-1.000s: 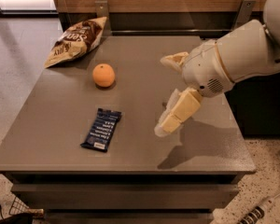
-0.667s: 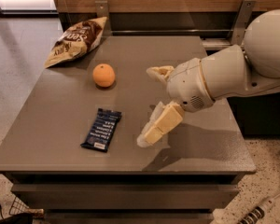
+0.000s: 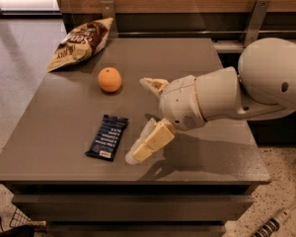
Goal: Move rxbar blueberry near brown chip bag
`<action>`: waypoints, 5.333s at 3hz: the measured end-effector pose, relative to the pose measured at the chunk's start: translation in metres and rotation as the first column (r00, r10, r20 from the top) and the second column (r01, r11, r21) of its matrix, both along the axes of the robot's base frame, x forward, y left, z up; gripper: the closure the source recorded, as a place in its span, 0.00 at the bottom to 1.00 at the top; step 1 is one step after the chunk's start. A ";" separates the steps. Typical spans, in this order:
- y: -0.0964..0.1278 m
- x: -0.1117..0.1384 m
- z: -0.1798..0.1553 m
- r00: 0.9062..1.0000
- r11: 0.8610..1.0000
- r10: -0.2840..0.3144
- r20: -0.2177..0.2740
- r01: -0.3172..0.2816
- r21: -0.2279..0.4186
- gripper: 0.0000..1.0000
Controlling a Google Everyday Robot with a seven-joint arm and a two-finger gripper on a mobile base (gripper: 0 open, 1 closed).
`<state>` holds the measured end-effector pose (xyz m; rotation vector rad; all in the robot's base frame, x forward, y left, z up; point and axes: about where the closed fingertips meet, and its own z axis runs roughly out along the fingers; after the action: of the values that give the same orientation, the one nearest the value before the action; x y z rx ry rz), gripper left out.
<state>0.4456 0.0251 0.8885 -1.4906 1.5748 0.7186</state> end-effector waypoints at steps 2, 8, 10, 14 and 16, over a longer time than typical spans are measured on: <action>0.037 0.016 -0.032 0.999 0.998 -0.031 -0.035 0.033 0.048 0.00; 0.071 0.007 -0.081 0.996 0.994 -0.011 -0.083 0.020 0.107 0.36; 0.072 0.007 -0.079 0.997 0.994 -0.009 -0.082 0.017 0.107 0.83; 0.072 0.007 -0.078 0.997 0.994 -0.008 -0.082 0.017 0.107 1.00; 0.065 0.033 -0.006 1.000 0.999 -0.009 -0.011 0.010 0.051 1.00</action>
Offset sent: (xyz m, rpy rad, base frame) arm 0.0290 0.0508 -0.0471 0.0717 0.0476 -0.0499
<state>0.4786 0.0900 0.8825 -1.4434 1.5592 0.7575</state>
